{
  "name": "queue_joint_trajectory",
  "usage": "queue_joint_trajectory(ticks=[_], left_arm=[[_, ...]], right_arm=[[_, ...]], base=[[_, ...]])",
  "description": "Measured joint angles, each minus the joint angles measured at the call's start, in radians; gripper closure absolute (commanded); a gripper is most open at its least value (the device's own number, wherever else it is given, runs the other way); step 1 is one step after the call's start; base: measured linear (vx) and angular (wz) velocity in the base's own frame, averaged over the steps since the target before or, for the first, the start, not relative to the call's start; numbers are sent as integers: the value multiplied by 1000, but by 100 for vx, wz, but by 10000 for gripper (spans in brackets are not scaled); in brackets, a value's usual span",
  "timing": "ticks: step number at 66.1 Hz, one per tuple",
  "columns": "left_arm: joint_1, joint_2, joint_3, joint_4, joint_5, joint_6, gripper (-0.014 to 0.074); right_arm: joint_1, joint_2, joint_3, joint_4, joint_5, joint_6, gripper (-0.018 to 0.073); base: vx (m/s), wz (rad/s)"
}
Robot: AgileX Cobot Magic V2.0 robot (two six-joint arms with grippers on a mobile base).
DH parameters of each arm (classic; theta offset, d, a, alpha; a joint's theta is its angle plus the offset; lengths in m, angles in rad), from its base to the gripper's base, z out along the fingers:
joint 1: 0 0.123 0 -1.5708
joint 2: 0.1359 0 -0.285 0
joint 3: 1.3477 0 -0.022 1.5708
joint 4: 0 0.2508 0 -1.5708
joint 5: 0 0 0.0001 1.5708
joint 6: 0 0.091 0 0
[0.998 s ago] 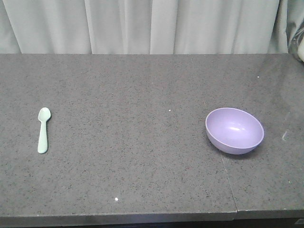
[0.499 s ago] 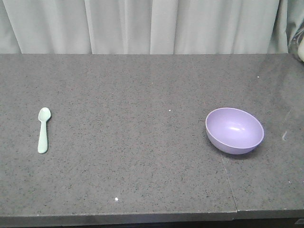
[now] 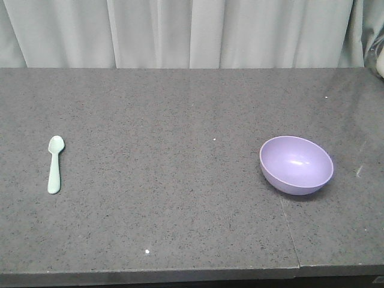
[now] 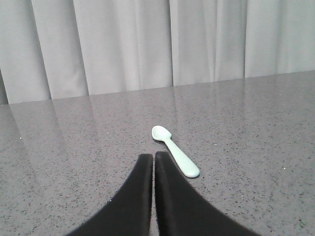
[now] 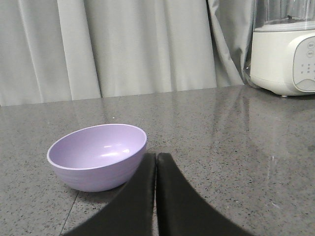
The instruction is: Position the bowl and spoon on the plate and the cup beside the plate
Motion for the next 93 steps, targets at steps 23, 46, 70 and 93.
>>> queue_joint_trajectory(ticks=[23, 46, 70, 93], left_arm=[[0, 0, 0, 0, 0, 0, 602], [0, 0, 0, 0, 0, 0, 602], [0, 0, 0, 0, 0, 0, 602], [0, 0, 0, 0, 0, 0, 602]], right_arm=[[0, 0, 0, 0, 0, 0, 564], [0, 0, 0, 0, 0, 0, 564], [0, 0, 0, 0, 0, 0, 564], [0, 0, 0, 0, 0, 0, 564]], base=[[0, 0], [0, 0], [0, 0], [0, 0]])
